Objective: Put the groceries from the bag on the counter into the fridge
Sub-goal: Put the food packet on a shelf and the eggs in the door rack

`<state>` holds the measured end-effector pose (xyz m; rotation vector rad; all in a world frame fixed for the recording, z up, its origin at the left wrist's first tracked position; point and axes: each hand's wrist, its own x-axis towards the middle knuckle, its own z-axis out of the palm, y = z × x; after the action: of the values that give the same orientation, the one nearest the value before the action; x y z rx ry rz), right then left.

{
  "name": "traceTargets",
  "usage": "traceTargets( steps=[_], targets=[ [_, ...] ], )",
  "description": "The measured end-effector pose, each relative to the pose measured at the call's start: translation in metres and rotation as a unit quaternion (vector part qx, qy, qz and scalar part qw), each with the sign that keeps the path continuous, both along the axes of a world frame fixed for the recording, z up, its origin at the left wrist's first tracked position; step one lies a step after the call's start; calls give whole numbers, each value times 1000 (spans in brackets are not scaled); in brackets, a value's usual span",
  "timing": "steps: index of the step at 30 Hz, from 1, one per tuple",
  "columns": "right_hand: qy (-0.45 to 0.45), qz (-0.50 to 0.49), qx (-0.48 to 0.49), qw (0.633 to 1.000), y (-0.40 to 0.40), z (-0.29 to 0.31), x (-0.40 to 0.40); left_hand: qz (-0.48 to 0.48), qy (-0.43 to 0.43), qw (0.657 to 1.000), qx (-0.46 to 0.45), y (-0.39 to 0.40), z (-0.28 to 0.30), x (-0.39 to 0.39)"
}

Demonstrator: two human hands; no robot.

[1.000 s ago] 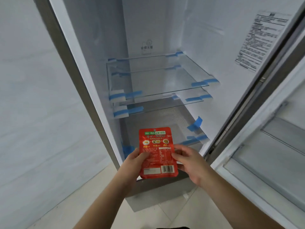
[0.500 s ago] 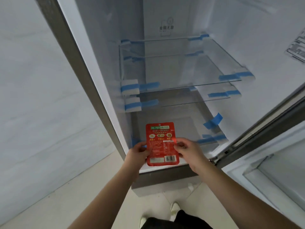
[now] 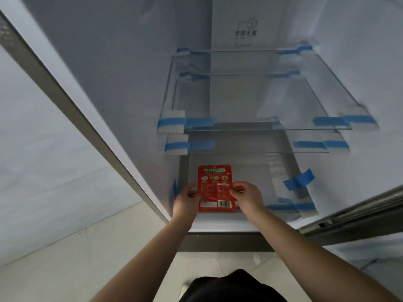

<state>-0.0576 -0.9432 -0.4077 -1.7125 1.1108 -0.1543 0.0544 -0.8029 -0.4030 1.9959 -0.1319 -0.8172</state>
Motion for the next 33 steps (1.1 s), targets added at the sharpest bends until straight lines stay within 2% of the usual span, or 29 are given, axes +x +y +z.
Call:
traceTargets(
  steps=[7, 12, 15, 20, 22, 24, 27, 28, 30, 33],
  targets=[
    [-11, 17, -18, 1000, -13, -15, 15, -4, 3, 1000, 18, -6, -8, 5],
    [-4, 50, -54, 997, -12, -12, 19, -44, -47, 997, 45, -8, -14, 4],
    [4, 67, -72, 995, -13, -9, 20, -45, -44, 997, 36, -10, -14, 3],
    [18, 88, -128, 988, -13, -12, 12, -107, -134, 984, 47, -9, -13, 0],
    [11, 112, -146, 983, -9, -11, 7, -169, -210, 961, 56, -5, -18, -3],
    [9, 164, -201, 966, -4, -14, 1, -262, -288, 915, 108, -1, -30, -6],
    [6, 253, -364, 896, 5, -32, -10, -361, -389, 829, 177, 7, -41, -12],
    [13, 274, -402, 874, 8, -39, -13, -383, -401, 811, 189, 9, -42, -14],
    [32, 300, -437, 847, 15, -49, -17, -402, -402, 798, 200, 11, -44, -14],
    [47, 315, -460, 829, 19, -58, -16, -421, -415, 782, 194, 12, -42, -5]
  ],
)
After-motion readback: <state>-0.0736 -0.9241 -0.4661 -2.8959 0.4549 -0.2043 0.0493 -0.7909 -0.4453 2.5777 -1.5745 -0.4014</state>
